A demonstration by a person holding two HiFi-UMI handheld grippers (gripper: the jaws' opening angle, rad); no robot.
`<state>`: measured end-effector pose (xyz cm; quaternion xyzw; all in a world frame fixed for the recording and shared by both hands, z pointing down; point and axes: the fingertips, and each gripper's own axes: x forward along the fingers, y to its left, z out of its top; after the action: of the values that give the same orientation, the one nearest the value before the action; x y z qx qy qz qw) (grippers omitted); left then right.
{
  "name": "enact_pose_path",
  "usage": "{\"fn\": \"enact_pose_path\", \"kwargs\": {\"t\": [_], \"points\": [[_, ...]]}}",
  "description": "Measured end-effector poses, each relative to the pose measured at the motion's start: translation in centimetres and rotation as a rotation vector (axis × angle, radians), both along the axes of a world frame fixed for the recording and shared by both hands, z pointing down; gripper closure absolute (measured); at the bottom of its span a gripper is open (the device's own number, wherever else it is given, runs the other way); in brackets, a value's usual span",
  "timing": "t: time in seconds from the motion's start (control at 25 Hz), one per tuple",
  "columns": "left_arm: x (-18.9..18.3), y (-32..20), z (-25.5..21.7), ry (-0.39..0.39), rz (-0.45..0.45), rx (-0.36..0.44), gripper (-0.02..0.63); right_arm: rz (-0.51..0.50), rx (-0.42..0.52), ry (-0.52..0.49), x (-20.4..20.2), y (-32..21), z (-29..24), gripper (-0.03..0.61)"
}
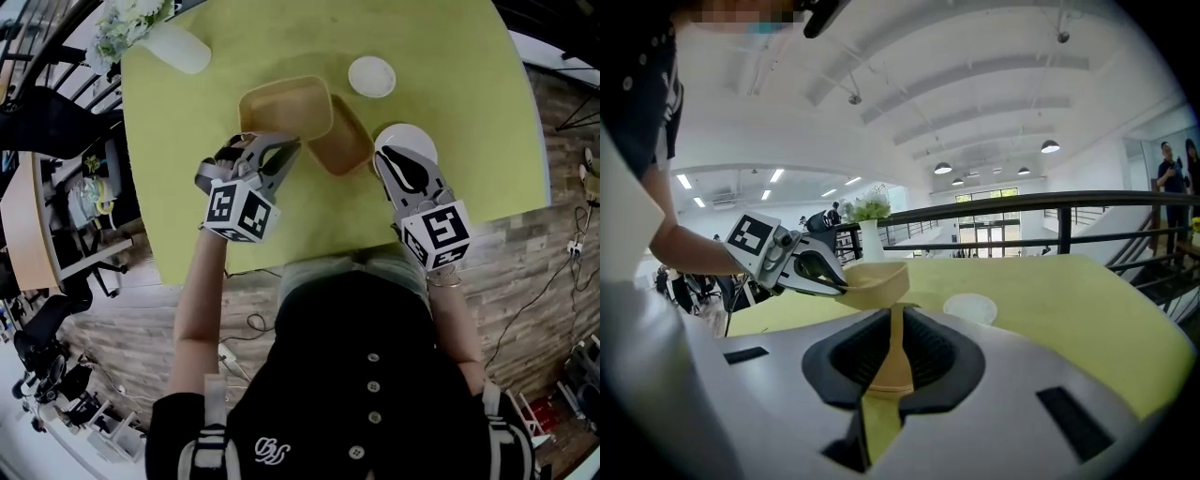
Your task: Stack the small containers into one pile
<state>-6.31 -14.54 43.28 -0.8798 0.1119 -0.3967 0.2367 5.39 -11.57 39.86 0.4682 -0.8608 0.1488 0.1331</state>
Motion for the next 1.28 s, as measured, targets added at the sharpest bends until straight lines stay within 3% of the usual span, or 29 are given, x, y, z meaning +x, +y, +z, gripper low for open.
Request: {"fn": "enact_pose_path", "kwargs": {"t": [0.28, 0.48, 0.76, 1.28], "points": [[3.9, 1.9, 0.4, -0.042, 0.239, 0.019, 0.583, 0.078, -0.014, 0.002, 3.0, 0.8, 0.3, 0.531], [5.0, 3.8, 1.9, -0.080, 0.399, -0.015, 0.583, 0.119, -0.028, -0.017, 3.8, 0.9, 0.8, 0.532], [4.6, 6.7, 3.5, -0.138, 0.577, -0.027, 0.583, 0.147, -0.042, -0.018, 4.4, 1.3, 1.4, 0.537], [3.5, 6.7, 3.7, -0.179, 0.858, -0.035, 0.581, 0.160, -0.064, -0.006, 3.8, 1.0, 2.3, 0.541]]}}
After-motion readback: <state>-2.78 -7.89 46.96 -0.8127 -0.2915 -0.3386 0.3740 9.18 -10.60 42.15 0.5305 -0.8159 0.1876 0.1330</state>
